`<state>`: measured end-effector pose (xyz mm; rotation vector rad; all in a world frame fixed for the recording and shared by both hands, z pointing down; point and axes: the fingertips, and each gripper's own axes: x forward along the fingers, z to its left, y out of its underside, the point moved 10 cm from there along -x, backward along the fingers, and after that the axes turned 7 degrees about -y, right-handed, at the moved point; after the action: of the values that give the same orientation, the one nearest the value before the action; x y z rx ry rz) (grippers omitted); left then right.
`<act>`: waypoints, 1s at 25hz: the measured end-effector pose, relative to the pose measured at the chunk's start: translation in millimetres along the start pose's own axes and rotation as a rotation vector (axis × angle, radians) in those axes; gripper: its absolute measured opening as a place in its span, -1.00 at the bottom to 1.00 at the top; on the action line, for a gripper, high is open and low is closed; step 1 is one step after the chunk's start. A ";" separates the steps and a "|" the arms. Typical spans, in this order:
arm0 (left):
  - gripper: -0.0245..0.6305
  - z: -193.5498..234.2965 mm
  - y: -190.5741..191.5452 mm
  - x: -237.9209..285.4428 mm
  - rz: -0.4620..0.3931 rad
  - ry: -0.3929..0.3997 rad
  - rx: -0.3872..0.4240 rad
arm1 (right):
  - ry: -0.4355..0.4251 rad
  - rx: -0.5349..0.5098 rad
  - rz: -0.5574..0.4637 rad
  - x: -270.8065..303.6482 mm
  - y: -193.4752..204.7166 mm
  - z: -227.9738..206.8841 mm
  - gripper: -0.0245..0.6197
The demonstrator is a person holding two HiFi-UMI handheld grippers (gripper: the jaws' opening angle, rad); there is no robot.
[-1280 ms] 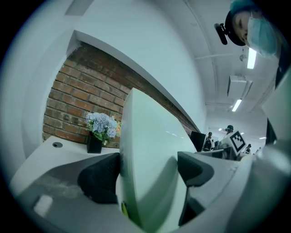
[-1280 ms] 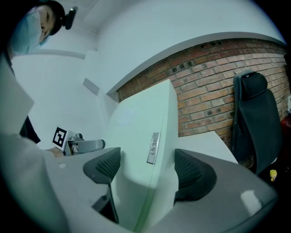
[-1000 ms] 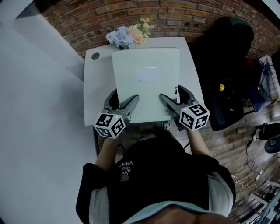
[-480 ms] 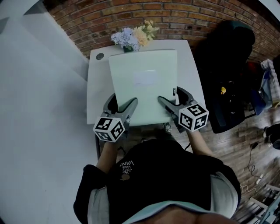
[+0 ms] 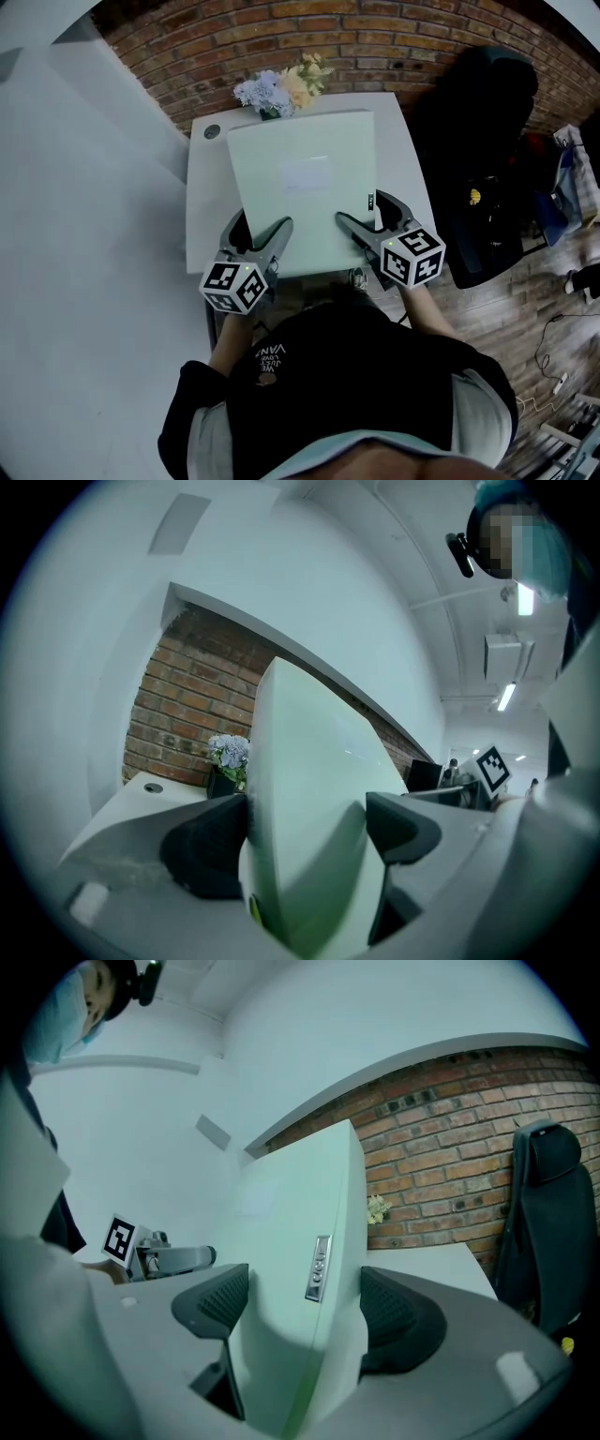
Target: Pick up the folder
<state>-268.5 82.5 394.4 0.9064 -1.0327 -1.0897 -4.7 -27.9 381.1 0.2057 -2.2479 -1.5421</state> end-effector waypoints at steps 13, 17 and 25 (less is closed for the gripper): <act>0.33 -2.2 1.0 -2.0 -0.015 -0.013 0.024 | 0.006 -0.008 -0.010 0.3 4.7 1.7 0.20; 0.33 -3.2 3.6 -1.1 -0.027 -0.011 0.017 | 0.022 -0.032 -0.014 -1.1 3.7 3.1 0.20; 0.33 -3.6 7.7 0.4 -0.026 -0.016 0.013 | 0.030 -0.031 -0.017 -1.1 8.7 1.7 0.20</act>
<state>-263.1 84.1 400.7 0.9248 -1.0451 -1.1146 -3.5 -22.7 388.3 0.2378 -2.2031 -1.5708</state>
